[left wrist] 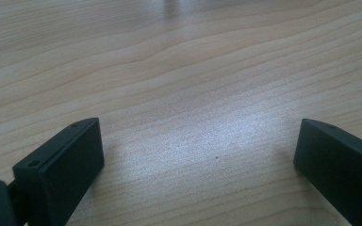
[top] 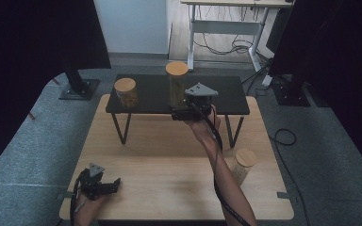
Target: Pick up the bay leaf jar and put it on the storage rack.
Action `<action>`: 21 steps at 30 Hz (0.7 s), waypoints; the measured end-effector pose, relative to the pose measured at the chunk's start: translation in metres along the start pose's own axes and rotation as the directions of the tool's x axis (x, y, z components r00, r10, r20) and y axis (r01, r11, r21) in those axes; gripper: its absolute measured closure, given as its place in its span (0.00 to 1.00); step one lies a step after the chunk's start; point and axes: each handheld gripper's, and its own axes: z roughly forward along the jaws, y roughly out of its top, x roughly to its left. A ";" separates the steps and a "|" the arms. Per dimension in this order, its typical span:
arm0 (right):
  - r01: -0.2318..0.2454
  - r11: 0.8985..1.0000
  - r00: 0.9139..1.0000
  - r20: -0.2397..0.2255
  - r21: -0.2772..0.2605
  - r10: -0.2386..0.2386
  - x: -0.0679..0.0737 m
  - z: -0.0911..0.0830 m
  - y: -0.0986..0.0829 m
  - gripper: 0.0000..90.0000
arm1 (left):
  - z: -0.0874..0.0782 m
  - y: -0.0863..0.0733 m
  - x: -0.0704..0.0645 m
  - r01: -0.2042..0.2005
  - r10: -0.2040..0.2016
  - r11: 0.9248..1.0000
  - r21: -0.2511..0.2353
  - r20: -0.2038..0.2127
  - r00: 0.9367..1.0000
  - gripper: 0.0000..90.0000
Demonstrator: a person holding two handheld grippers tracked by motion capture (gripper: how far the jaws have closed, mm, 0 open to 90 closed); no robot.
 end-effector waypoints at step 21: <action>0.013 1.000 1.000 -0.010 -0.002 -0.013 0.011 -0.022 -0.010 0.03 | 0.000 0.000 0.000 0.004 -0.004 1.000 -0.005 0.000 1.000 0.02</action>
